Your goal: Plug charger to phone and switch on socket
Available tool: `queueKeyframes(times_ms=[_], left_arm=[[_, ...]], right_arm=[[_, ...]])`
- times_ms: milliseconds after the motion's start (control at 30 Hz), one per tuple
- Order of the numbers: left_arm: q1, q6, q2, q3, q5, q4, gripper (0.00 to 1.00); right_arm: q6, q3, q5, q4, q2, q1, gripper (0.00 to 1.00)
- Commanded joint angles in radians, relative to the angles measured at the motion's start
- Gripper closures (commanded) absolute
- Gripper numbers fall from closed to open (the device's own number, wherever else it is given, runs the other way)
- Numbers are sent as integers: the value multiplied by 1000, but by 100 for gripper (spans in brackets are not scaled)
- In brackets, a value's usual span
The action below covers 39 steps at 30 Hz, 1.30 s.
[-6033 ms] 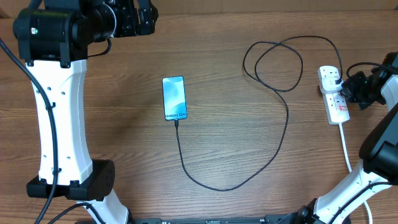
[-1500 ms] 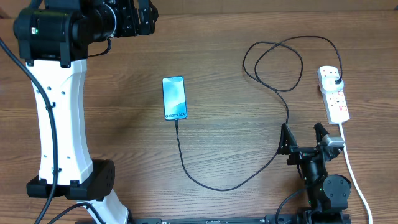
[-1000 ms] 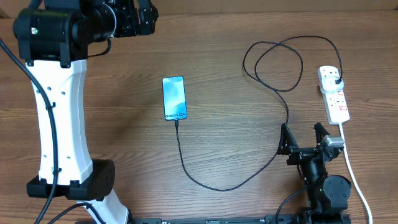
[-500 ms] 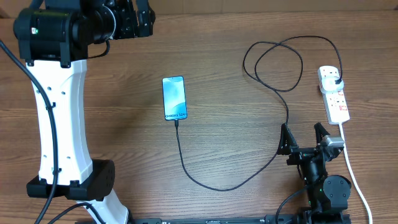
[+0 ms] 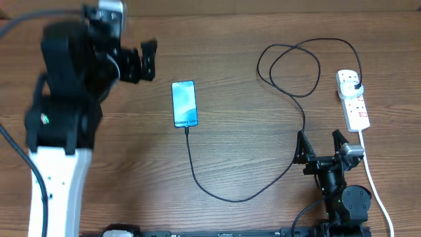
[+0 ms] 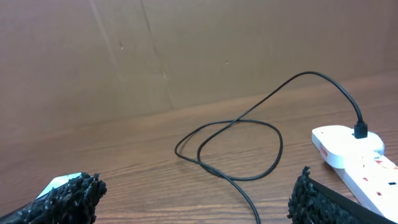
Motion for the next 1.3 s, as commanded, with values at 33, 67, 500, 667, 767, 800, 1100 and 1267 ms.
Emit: queueKeyframes(times_ms=[33, 67, 500, 667, 767, 800, 1100, 1267], left_arm=[[34, 54, -209, -390, 2, 211, 0], [39, 54, -295, -531, 2, 299, 1], [39, 165, -887, -1318, -11, 818, 1], [39, 197, -1052, -1464, -50, 860, 1], [39, 197, -1141, -1529, -82, 859, 0], [39, 197, -1162, -1545, -88, 859, 0], [38, 166, -1306, -1579, -103, 668, 1], [38, 166, -1304, -1579, -105, 668, 0]], right_arm=[[3, -11, 13, 3, -11, 6, 0], [3, -11, 13, 3, -11, 6, 0], [3, -11, 13, 3, -11, 6, 0], [3, -11, 13, 3, -11, 6, 0], [3, -11, 13, 3, -11, 6, 0], [3, -11, 13, 3, -11, 6, 0], [3, -11, 13, 3, -11, 6, 0], [3, -11, 13, 3, -11, 6, 0]])
